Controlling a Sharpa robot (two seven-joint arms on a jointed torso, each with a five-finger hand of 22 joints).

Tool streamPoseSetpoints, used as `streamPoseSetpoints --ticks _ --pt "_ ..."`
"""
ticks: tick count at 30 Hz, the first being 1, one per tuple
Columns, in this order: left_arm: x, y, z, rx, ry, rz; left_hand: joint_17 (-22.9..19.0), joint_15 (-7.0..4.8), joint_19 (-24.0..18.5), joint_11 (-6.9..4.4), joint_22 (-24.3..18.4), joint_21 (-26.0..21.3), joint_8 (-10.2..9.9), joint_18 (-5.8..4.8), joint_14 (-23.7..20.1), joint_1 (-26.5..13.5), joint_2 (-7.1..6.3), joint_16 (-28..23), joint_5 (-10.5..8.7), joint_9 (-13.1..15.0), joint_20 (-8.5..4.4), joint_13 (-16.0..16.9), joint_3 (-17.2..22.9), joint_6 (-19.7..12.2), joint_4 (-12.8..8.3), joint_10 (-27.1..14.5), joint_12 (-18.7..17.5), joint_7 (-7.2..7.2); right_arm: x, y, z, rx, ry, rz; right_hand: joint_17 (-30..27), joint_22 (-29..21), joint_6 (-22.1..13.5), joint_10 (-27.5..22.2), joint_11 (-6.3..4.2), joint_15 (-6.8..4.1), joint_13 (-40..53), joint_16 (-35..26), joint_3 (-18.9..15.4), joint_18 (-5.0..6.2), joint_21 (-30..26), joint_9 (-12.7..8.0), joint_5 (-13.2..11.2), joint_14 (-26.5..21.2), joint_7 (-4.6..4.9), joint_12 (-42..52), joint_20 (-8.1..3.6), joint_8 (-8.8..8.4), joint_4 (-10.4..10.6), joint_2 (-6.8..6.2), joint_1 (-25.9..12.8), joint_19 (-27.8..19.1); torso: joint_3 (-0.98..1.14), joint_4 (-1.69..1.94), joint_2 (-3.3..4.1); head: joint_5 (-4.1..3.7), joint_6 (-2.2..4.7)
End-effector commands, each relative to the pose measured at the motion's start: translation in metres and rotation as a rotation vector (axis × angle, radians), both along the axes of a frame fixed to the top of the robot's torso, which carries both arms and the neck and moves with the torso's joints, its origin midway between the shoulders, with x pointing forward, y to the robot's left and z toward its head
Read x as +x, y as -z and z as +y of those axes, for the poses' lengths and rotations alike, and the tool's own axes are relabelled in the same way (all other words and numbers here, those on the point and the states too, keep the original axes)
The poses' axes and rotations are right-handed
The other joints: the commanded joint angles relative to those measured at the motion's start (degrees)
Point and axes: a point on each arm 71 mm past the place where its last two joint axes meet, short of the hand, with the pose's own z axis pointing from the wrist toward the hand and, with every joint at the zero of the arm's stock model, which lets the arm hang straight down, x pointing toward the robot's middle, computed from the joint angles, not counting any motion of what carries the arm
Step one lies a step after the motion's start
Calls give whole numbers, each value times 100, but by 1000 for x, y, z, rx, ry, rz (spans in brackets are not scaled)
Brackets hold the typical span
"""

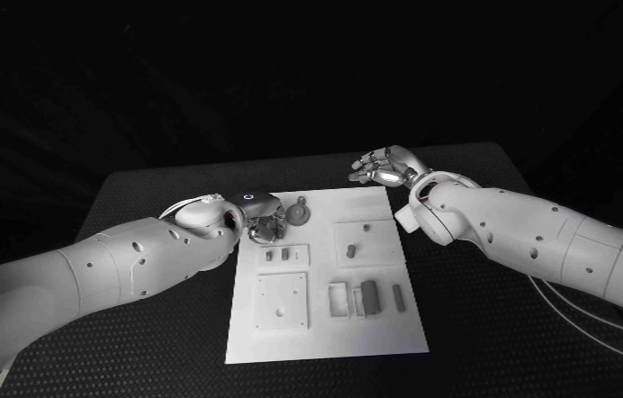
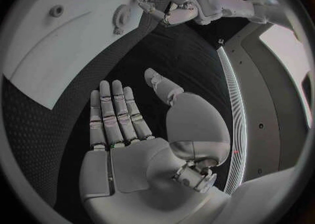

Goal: Assemble the parts on the task board

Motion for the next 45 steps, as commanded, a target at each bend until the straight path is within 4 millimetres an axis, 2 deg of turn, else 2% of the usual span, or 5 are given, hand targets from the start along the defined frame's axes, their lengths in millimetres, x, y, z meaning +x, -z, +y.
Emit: streamPoseSetpoints --ticks 1,23,34,42,45 --pt "0 2 0 5 -5 14 -10 10 -50 11 17 -37 -40 107 -55 13 -99 31 -7 -17 -3 -13 34 -77 -10 -90 -48 18 0 0 1 1 -12 2 -2 6 -36 34 10 4 -11 -39 -45 -58 -39 -8 -11 39 134 -37 14 10 3 -6 10 -44 -7 3 1 -3 -1" --pt "2 1 9 8 -36 2 -25 78 -59 82 60 -102 -152 169 -122 139 -269 88 -8 -78 69 -20 18 -346 -18 -271 -101 134 0 0 0 -1 -9 8 -12 29 -58 17 22 44 -86 -122 -66 -82 -97 -23 -11 -32 142 -49 32 6 4 -23 5 -126 -11 5 3 -5 -2" --pt "5 -3 27 -38 -77 -35 -35 86 -46 89 71 -121 -174 183 -126 202 -323 105 -7 -91 82 -12 33 -422 -17 -296 -97 168 1 1 -4 -69 -45 -13 0 49 -45 25 22 40 -115 -123 -45 -74 -98 -23 -11 -6 135 -42 28 18 -6 3 62 -119 -9 0 6 -15 41" --pt "8 -29 43 -215 -154 -46 -171 137 -232 134 -6 -314 -160 137 -298 75 -412 -112 14 -90 149 -1 50 -469 2 -345 -96 189 -2 6 -8 -226 -148 -8 42 103 260 319 -99 -10 -158 -101 -27 -34 -79 26 -11 109 15 51 19 189 -13 41 155 -26 -8 16 -14 -11 87" --pt "11 -41 52 -316 -218 -10 -389 215 -514 185 -204 -633 -138 59 -525 -3 -445 -524 12 -80 230 13 113 -515 -2 -396 -92 200 -4 6 -10 -317 -197 -33 85 122 315 412 -130 -67 -198 -38 -20 9 -45 23 -10 246 -9 34 5 211 -13 36 180 87 -6 11 -16 -9 98"
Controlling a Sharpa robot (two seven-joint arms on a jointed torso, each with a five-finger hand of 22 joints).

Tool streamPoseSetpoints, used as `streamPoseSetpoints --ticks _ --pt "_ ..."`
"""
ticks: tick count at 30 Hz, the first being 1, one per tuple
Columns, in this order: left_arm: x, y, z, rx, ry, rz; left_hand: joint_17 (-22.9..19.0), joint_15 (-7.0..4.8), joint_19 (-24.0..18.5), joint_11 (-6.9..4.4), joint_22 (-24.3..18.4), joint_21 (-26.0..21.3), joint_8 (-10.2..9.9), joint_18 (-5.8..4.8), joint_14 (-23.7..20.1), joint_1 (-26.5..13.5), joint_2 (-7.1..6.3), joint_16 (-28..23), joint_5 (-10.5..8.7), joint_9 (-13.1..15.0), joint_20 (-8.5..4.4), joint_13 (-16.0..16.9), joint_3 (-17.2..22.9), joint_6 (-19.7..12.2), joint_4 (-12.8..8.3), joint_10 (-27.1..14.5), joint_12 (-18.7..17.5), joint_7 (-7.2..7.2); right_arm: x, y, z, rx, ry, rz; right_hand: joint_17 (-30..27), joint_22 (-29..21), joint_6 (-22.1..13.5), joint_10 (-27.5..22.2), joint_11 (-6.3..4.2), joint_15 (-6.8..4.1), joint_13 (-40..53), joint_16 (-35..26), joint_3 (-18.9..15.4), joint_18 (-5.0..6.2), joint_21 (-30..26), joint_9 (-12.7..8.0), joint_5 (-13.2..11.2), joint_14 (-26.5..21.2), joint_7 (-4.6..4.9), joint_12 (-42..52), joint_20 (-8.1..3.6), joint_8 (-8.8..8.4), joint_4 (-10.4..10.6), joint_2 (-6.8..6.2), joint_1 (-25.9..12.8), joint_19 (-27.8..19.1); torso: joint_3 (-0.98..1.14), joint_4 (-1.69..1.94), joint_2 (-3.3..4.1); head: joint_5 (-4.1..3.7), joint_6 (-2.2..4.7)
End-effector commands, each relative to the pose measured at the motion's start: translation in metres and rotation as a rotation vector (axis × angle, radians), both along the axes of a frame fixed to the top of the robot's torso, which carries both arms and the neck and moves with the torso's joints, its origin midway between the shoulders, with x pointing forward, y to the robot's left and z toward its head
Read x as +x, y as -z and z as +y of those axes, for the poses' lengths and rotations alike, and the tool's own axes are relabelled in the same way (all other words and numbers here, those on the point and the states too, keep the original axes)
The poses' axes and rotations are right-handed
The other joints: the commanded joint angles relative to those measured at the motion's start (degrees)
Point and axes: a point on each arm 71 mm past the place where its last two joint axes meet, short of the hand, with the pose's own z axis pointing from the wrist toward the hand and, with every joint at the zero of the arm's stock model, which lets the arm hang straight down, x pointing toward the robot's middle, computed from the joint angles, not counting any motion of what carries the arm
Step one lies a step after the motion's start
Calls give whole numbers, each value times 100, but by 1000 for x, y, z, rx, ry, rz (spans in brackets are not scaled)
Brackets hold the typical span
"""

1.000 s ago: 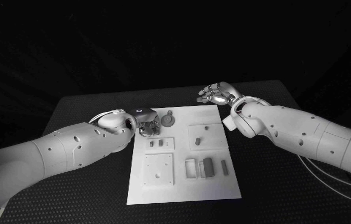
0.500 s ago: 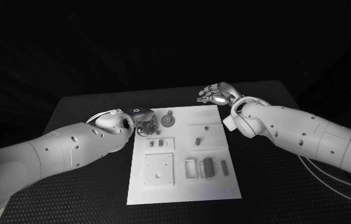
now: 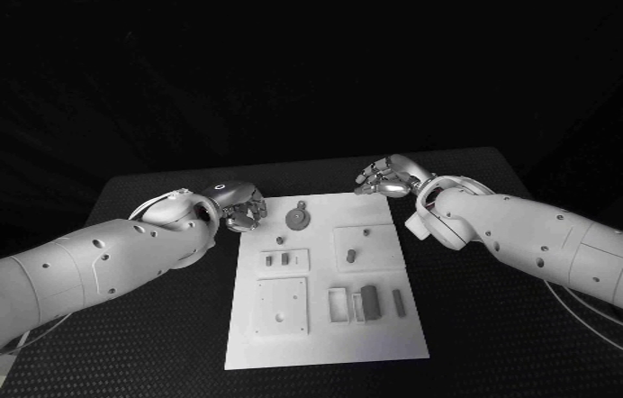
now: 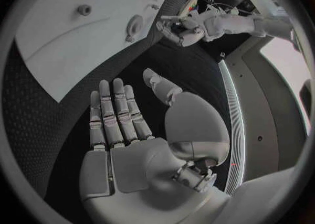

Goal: Assemble the parts on the task board

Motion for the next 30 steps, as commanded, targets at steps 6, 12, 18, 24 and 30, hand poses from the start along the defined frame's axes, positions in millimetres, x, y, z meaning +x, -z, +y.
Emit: streamPoseSetpoints --ticks 6,12,18,24,30 --pt "5 -27 30 -498 -242 196 -232 80 -266 53 -260 -385 30 -92 -203 -230 -4 -465 -7 13 80 25 -102 -112 -8 -100 -15 11 -10 6 -2 -364 -215 -49 65 10 98 181 -27 -72 -96 73 4 57 36 -13 -12 187 -17 -38 -8 48 -11 -96 102 191 10 -11 -17 -19 71" --pt "-1 -28 39 -750 -304 321 -500 260 -765 136 -571 -504 -5 -165 -517 -653 23 -1072 -60 14 232 11 -567 -307 -16 -258 -29 78 -15 4 -8 -512 -251 -117 111 6 141 311 -66 -115 -153 99 0 101 29 -26 -11 288 -34 -72 -9 57 2 -257 79 303 10 -19 -37 -45 108" --pt "-9 -31 39 -833 -253 360 -738 431 -1070 157 -1028 -483 34 -135 -497 -724 91 -1708 -59 43 413 -11 -796 -385 -18 -324 -15 94 -21 4 -4 -658 -310 -174 175 12 225 562 -165 -192 -126 203 30 158 70 -14 -4 481 -71 12 -31 100 -13 -332 148 444 11 -21 -28 -66 154" --pt "-13 -31 36 -859 -226 370 -841 527 -1240 142 -1300 -479 79 -125 -519 -685 182 -2114 -56 58 511 -26 -842 -371 -13 -287 -1 80 -23 5 6 -709 -331 -220 254 -29 290 725 -213 -285 -192 258 80 238 69 -25 -10 637 -105 -127 -32 118 -9 -365 194 673 14 -22 -34 -59 162" --pt "-15 -33 31 -926 -201 397 -918 651 -1511 147 -1526 -489 96 -151 -699 -716 235 -2492 -58 59 623 -51 -947 -386 -17 -294 -13 82 -28 14 14 -745 -351 -230 320 -64 342 845 -212 -322 -281 253 107 286 20 -42 -9 718 -127 -339 -20 126 -10 -360 249 793 5 -10 -21 -69 159"
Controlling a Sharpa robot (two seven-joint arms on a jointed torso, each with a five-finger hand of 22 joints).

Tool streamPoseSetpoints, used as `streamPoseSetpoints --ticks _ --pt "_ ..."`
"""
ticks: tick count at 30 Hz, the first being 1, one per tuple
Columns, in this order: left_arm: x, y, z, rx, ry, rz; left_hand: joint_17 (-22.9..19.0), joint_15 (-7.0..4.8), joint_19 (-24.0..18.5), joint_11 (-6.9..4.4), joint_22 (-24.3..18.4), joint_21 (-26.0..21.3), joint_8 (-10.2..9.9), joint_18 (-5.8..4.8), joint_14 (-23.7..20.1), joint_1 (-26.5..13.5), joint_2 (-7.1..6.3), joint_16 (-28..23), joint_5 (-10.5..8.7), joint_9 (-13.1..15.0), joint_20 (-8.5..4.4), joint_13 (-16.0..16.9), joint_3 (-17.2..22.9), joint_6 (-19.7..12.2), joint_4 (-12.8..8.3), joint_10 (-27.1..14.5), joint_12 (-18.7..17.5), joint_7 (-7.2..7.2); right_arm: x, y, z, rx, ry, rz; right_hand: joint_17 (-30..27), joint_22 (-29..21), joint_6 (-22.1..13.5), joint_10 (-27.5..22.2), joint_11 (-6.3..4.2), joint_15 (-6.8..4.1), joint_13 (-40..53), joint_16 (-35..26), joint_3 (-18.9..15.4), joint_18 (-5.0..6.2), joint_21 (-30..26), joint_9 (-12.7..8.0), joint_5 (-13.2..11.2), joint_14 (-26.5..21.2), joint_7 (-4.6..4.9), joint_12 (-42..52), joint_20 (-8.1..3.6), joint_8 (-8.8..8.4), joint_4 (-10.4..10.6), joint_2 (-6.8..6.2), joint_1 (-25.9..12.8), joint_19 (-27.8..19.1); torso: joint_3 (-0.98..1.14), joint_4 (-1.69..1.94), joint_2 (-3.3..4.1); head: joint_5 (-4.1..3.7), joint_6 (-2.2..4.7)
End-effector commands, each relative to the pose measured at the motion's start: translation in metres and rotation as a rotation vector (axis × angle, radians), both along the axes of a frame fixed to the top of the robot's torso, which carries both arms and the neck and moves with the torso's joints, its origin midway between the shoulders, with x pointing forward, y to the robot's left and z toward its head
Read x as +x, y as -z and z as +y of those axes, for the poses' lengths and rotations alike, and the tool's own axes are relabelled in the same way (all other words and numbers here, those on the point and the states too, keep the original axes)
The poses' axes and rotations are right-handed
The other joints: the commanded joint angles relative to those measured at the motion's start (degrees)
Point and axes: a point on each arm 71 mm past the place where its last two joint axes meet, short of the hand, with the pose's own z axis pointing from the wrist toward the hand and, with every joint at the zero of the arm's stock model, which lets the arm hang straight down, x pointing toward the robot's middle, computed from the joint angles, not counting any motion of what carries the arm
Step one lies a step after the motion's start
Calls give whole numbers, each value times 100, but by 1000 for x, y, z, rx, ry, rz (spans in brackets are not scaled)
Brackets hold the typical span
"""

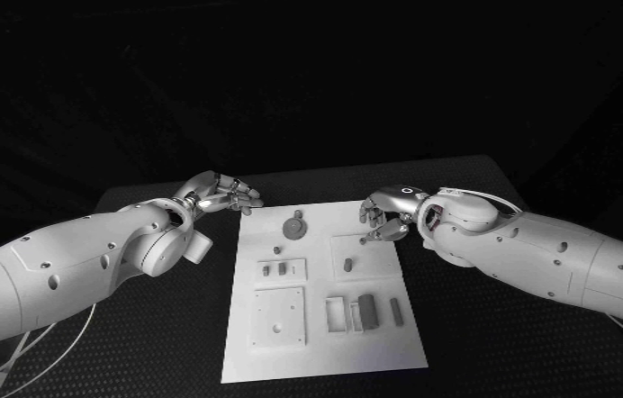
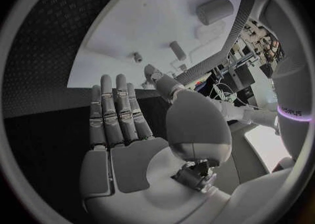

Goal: Assemble the parts on the task board

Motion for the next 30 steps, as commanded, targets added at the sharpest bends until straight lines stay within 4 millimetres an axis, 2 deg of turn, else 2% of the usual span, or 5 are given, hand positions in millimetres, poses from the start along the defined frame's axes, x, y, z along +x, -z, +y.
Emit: streamPoseSetpoints --ticks 1,14,19,26,30 --pt "-2 -3 -6 -98 34 -2 -16 39 -93 -5 -91 -2 29 -39 -44 23 65 -134 -13 6 35 -15 -40 -36 4 -26 -15 -9 -3 6 3 -88 -21 -30 35 -12 72 100 -9 -11 -33 9 41 120 -26 -12 -9 87 -5 -95 -9 31 -3 -4 48 91 -7 10 8 -4 -11" --pt "-2 -4 -5 -146 18 11 -1 87 -156 10 -225 2 30 -20 -38 54 113 -316 -13 -2 88 -45 -92 -66 7 -59 -22 3 -9 18 12 -123 -52 -6 129 -20 204 374 -56 -81 -113 7 72 189 -59 -32 -10 239 -58 -334 -2 67 -8 64 121 263 -10 11 11 -8 -62" --pt "-1 -4 -5 -184 2 18 -1 151 -322 29 -348 -6 27 -39 -146 33 134 -482 -13 -11 149 -72 -137 -90 7 -103 -28 11 -9 21 15 -126 -55 -13 145 -21 235 420 -63 -87 -127 -5 80 200 -71 -37 -10 254 -71 -383 2 74 -8 106 134 286 -5 16 9 -6 -73" --pt "0 -4 -1 -191 -41 23 18 182 -385 29 -436 5 37 -38 -156 20 177 -559 -8 -14 180 -83 -144 -85 16 -103 -15 10 -7 26 16 -135 -52 -9 168 -21 265 479 -71 -92 -147 -24 117 211 -94 -47 -9 271 -83 -453 7 78 -11 251 169 304 -7 16 7 1 -94" --pt "1 -4 1 -205 -56 30 23 187 -386 26 -455 8 41 -34 -155 6 183 -578 -7 -15 185 -85 -144 -81 19 -97 -11 8 -6 29 16 -142 -52 -9 176 -21 269 496 -71 -92 -155 -33 118 213 -105 -52 -10 273 -84 -482 10 75 -15 278 177 305 -2 11 9 8 -97"
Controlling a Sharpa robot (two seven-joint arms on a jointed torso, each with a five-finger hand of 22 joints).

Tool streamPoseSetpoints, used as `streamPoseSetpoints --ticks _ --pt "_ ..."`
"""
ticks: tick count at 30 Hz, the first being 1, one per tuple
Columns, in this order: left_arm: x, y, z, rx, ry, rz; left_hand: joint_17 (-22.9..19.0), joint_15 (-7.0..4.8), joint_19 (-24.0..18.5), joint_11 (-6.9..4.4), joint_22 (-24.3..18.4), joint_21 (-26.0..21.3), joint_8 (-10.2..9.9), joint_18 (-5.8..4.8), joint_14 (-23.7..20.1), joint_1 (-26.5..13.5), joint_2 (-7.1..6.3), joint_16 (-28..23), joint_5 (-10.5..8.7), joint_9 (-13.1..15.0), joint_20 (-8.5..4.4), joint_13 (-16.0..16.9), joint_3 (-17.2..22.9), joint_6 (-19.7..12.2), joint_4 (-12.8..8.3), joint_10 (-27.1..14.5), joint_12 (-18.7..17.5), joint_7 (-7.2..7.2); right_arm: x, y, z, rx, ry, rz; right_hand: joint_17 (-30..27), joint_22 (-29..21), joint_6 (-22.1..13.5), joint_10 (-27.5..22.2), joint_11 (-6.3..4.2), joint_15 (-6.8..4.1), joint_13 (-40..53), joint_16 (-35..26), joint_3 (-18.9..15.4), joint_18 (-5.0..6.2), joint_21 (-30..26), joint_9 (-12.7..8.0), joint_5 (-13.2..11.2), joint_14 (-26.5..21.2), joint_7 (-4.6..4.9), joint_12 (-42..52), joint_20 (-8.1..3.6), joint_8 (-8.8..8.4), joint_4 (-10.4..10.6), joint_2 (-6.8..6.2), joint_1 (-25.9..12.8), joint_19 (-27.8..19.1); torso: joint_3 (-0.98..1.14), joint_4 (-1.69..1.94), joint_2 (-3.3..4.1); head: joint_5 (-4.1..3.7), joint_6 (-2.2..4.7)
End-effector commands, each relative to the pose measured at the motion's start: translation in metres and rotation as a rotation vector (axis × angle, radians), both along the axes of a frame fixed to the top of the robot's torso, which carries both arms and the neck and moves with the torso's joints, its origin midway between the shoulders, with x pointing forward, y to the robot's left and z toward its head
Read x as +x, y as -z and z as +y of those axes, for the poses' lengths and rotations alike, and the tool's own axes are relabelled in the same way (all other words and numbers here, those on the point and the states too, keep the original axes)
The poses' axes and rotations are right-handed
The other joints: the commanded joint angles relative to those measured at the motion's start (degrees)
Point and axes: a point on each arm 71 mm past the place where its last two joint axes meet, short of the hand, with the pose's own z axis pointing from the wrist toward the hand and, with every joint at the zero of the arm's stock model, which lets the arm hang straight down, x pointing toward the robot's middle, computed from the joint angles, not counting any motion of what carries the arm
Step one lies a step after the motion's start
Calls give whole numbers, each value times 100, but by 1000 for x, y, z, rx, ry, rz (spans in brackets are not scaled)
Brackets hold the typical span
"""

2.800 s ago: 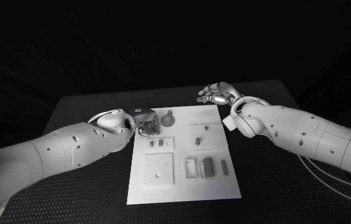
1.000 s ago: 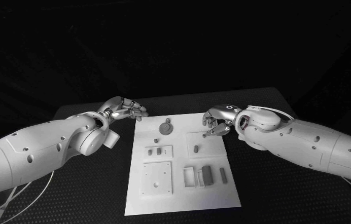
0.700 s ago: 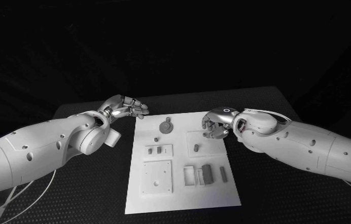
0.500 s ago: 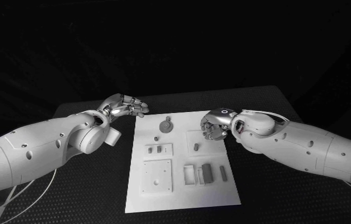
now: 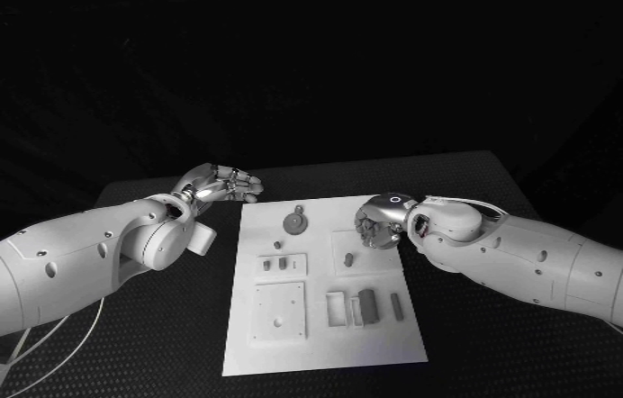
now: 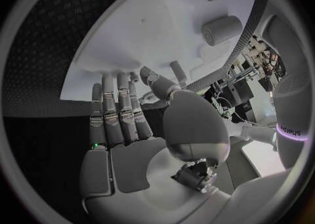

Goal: Assemble the parts on the task board

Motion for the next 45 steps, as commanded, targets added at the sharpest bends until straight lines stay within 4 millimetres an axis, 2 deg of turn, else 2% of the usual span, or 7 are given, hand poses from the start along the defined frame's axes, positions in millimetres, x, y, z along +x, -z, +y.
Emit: streamPoseSetpoints --ticks 1,9,13,21,27,34,45 --pt "1 -1 2 -42 -26 3 10 32 -33 -4 -12 7 19 -43 0 5 63 -15 -7 -6 -9 -9 -27 -20 -3 -24 -11 -13 -1 5 0 -29 -5 2 11 -6 45 46 -14 -18 -19 -34 32 62 -39 -10 -10 42 -13 -32 8 14 8 52 14 45 6 -5 3 1 -7" --pt "0 -1 0 -45 -17 9 20 38 -35 -4 -42 9 20 -38 3 -21 80 -43 -6 -9 -2 -14 -25 -21 1 -25 -12 -13 -2 10 3 -45 -13 16 45 5 99 131 -31 -32 -30 -43 53 79 -53 -13 -9 78 -34 -93 10 31 3 166 74 78 2 1 -1 7 -35" --pt "0 -1 1 -45 -15 11 22 39 -36 -3 -50 9 19 -37 4 -25 83 -50 -6 -11 0 -16 -24 -23 0 -26 -12 -13 -2 12 5 -54 -16 20 93 28 185 260 -72 -80 -23 -14 40 112 -26 -10 -9 177 -66 -114 7 64 7 233 66 179 2 -6 0 12 -43" --pt "0 -1 1 -45 -14 13 27 42 -41 -2 -64 9 19 -34 3 -28 86 -63 -6 -13 3 -19 -22 -25 -3 -29 -13 -12 -4 16 7 -72 -20 27 128 41 247 351 -100 -110 -22 -12 56 141 -24 -17 -9 238 -94 -153 2 81 0 289 96 240 3 -6 0 17 -59" --pt "0 -1 2 -43 -15 15 30 43 -42 -2 -73 9 19 -32 4 -23 87 -71 -6 -14 4 -21 -19 -25 -7 -30 -14 -13 -5 17 7 -96 -23 16 172 58 346 466 -146 -151 -12 4 137 180 -13 -14 -8 320 -137 -175 -10 119 -9 344 281 318 2 -8 -1 14 -70" --pt "0 -1 2 -43 -17 14 35 44 -44 -3 -82 10 20 -30 7 -15 88 -79 -6 -14 5 -23 -14 -25 -10 -30 -13 -13 -5 18 6 -133 -21 -18 267 50 535 682 -215 -209 34 35 443 234 -15 -4 -9 489 -194 -195 10 186 6 290 442 506 7 -6 -2 6 -81" --pt "1 0 2 -42 -18 16 43 47 -45 -1 -99 12 21 -27 11 1 86 -94 -6 -17 9 -27 -8 -26 -13 -34 -15 -14 -6 16 8 -123 -21 -49 353 61 617 754 -238 -223 85 28 569 263 -39 78 -10 539 -241 -233 14 252 -1 274 477 561 8 -10 -3 -4 -90"
